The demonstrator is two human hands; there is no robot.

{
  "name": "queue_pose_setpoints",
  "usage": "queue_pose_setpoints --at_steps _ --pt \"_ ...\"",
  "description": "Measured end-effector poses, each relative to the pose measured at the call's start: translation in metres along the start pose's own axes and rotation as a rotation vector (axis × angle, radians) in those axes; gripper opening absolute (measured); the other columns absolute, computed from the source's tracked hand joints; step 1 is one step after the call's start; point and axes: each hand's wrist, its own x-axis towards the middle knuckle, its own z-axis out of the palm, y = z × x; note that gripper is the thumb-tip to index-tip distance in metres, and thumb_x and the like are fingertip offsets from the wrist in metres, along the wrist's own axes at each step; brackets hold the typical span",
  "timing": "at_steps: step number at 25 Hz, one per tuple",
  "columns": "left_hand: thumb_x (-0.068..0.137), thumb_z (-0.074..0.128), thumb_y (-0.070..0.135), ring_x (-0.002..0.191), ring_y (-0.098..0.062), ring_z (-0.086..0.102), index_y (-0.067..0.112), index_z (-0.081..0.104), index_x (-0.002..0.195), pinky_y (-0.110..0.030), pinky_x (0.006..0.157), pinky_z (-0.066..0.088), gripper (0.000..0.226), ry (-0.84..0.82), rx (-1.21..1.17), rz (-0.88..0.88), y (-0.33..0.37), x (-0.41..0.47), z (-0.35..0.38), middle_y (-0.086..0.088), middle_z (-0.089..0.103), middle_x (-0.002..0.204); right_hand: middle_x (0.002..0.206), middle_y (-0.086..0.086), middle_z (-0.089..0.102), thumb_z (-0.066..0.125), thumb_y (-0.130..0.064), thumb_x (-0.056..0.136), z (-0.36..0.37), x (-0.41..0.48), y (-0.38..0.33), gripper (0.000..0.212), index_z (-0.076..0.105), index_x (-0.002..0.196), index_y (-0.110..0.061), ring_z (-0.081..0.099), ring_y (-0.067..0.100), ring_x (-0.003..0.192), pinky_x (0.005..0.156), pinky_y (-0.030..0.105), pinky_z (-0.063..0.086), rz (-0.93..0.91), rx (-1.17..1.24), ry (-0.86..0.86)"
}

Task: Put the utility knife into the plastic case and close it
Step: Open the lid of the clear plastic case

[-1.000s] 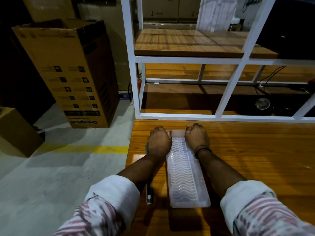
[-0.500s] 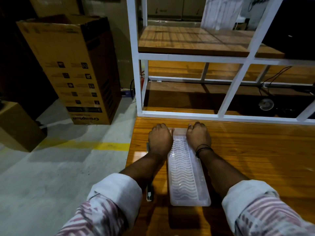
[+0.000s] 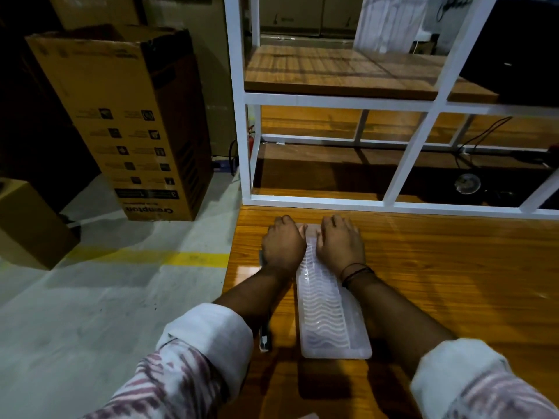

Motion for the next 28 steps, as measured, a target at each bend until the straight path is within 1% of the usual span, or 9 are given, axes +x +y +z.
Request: queue_pose_setpoints --at_steps 2,4,8,11,14,17,20,25,28 --pt "0.105 0.046 0.048 0.106 -0.03 0.067 0.008 0.059 0.123 -0.041 0.082 0.055 0.046 0.001 -0.014 -0.002 -0.001 0.0 0.001 -0.014 0.066 0.12 0.126 0.009 0.06 0.044 -0.042 0.094 -0.016 -0.033 -0.013 0.04 0.059 0.122 -0.018 0.054 0.03 0.114 0.092 0.044 0.046 -0.035 -0.037 -0.075" --pt "0.105 0.046 0.048 0.106 -0.031 0.067 0.008 0.058 0.123 -0.042 0.082 0.055 0.046 0.001 -0.023 -0.003 -0.001 0.0 0.001 -0.014 0.065 0.12 0.142 0.008 0.052 0.041 -0.052 0.093 -0.041 -0.07 -0.023 0.052 0.054 0.133 -0.021 0.046 0.033 0.126 0.1 0.046 0.042 -0.026 -0.034 -0.213" --pt "0.105 0.046 0.047 0.108 -0.034 0.066 0.007 0.057 0.125 -0.044 0.082 0.056 0.046 -0.004 -0.044 -0.01 -0.001 0.001 0.003 -0.015 0.064 0.123 0.155 0.014 0.032 0.042 -0.079 0.079 -0.087 -0.133 -0.038 0.093 0.034 0.149 -0.017 0.032 0.038 0.136 0.107 0.049 0.036 -0.043 -0.071 -0.474" --pt "0.105 0.046 0.047 0.108 -0.035 0.066 0.006 0.056 0.125 -0.044 0.082 0.056 0.047 -0.008 -0.05 -0.015 -0.002 0.001 0.004 -0.016 0.064 0.122 0.16 0.016 0.021 0.053 -0.086 0.065 -0.095 -0.158 -0.049 0.12 0.019 0.154 -0.013 0.025 0.041 0.141 0.11 0.052 0.032 -0.051 -0.127 -0.578" --pt "0.105 0.048 0.046 0.109 -0.036 0.066 0.006 0.057 0.125 -0.044 0.082 0.054 0.046 -0.021 -0.095 -0.033 -0.002 0.0 0.004 -0.016 0.064 0.123 0.155 0.02 0.032 0.061 -0.075 0.068 -0.094 -0.16 -0.053 0.111 0.027 0.151 -0.011 0.034 0.042 0.135 0.106 0.051 0.039 -0.075 -0.182 -0.533" --pt "0.104 0.049 0.044 0.107 -0.035 0.066 0.007 0.059 0.122 -0.04 0.079 0.051 0.042 -0.02 -0.178 -0.066 -0.001 0.0 0.0 -0.015 0.064 0.122 0.15 0.022 0.04 0.059 -0.07 0.07 -0.095 -0.157 -0.052 0.101 0.034 0.147 -0.009 0.042 0.043 0.13 0.101 0.049 0.045 -0.103 -0.191 -0.531" --pt "0.104 0.05 0.044 0.103 -0.031 0.066 0.01 0.065 0.116 -0.036 0.076 0.045 0.038 -0.026 -0.271 -0.076 -0.005 0.001 0.003 -0.011 0.066 0.117 0.15 0.02 0.042 0.055 -0.072 0.067 -0.097 -0.156 -0.047 0.101 0.037 0.145 -0.011 0.045 0.042 0.129 0.101 0.047 0.047 -0.125 -0.156 -0.532" --pt "0.104 0.05 0.042 0.09 -0.026 0.07 0.015 0.07 0.104 -0.029 0.069 0.042 0.034 -0.038 -0.448 -0.134 -0.011 -0.002 0.004 -0.006 0.074 0.101 0.157 0.015 0.036 0.056 -0.077 0.068 -0.103 -0.157 -0.044 0.105 0.032 0.151 -0.016 0.039 0.039 0.138 0.108 0.046 0.044 -0.107 -0.109 -0.533" --pt "0.109 0.042 0.038 0.08 -0.025 0.068 0.014 0.07 0.095 -0.027 0.062 0.039 0.04 -0.086 -0.554 -0.086 -0.015 -0.013 0.001 -0.003 0.07 0.086 0.164 0.009 0.026 0.057 -0.078 0.071 -0.108 -0.157 -0.038 0.107 0.023 0.156 -0.022 0.029 0.034 0.147 0.115 0.044 0.036 -0.073 -0.043 -0.541"
